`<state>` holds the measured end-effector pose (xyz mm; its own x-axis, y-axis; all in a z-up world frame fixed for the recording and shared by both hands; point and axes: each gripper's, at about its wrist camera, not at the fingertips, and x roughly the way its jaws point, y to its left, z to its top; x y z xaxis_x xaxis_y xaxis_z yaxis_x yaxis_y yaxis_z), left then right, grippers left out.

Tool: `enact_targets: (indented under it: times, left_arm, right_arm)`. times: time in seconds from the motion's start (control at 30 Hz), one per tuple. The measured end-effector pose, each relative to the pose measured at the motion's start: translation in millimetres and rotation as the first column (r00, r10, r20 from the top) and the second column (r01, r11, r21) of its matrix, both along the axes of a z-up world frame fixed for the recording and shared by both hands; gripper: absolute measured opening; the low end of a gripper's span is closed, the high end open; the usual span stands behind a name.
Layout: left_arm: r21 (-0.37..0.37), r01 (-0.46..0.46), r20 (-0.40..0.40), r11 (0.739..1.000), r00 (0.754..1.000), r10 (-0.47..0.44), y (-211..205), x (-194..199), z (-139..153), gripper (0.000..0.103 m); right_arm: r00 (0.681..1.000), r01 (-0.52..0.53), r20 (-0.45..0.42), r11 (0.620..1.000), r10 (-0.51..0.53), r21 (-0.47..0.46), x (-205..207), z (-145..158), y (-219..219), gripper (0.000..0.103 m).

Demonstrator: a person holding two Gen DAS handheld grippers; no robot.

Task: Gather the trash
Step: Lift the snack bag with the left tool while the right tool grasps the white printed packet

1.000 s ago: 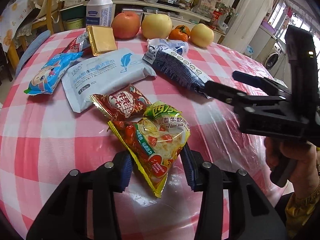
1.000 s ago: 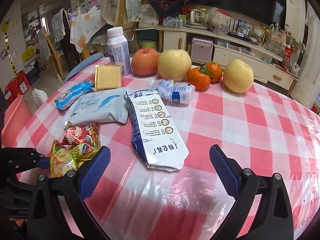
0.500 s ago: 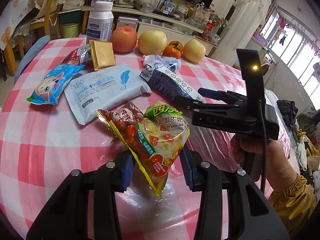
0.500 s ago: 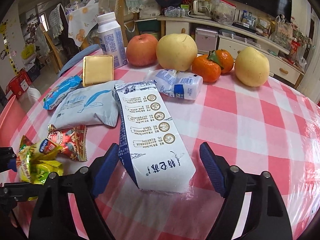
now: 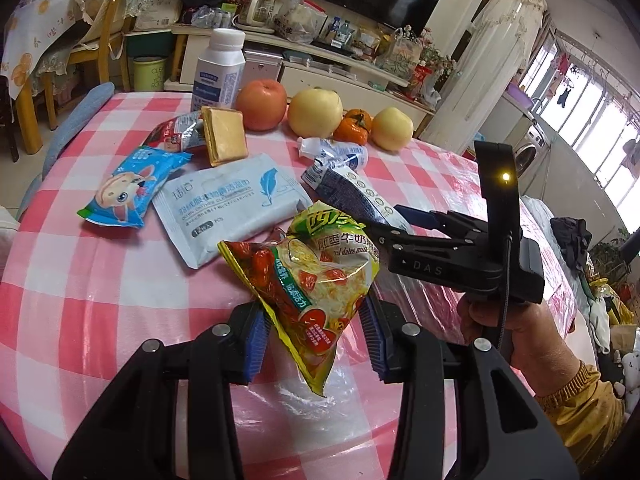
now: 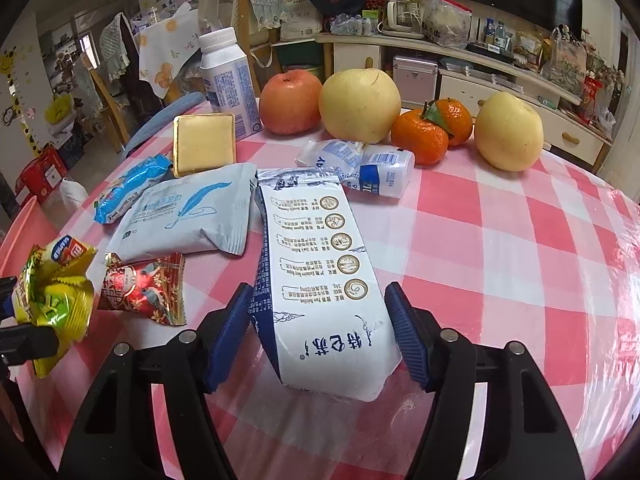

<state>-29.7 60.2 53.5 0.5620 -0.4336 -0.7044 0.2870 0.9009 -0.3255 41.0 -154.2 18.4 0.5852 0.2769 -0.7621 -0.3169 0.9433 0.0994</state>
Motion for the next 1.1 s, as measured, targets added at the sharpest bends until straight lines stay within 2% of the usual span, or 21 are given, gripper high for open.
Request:
enact_targets:
  times: [0.2,0.57,0.7,0.83,1.0,1.03,1.1]
  left_arm:
    - [-0.009,-0.028,0.019,1.0,0.999,0.028,11,0,6,0.043]
    - [-0.03,-0.079,0.042,0.996,0.996,0.08,29,0,15,0.043]
    - [-0.034,-0.096,0.049,0.995,0.994,0.098,36,-1,17,0.043]
    - [-0.04,-0.122,0.052,0.992,0.991,0.124,46,0,19,0.043]
    - [-0.063,-0.147,0.056,0.987,0.987,0.151,59,1,22,0.043]
    - [-0.066,-0.151,0.055,0.986,0.986,0.154,61,2,22,0.043]
    - [-0.073,-0.161,0.05,0.984,0.985,0.165,65,3,21,0.043]
  right_arm:
    - [0.999,0.024,0.043,1.0,-0.024,-0.009,-11,11,0,0.067]
    - [0.994,0.043,0.1,0.998,-0.046,0.036,-39,35,2,0.065]
    - [0.997,0.016,0.075,0.999,-0.019,0.04,-51,34,11,0.065]
    - [1.0,-0.016,-0.011,0.999,0.016,0.049,-60,15,23,0.066]
    - [0.998,-0.046,-0.033,0.999,0.047,0.027,-63,5,36,0.067]
    - [0.998,-0.044,-0.035,0.998,0.046,0.035,-61,4,37,0.068]
    - [0.999,-0.028,-0.03,0.998,0.029,0.053,-57,4,34,0.079]
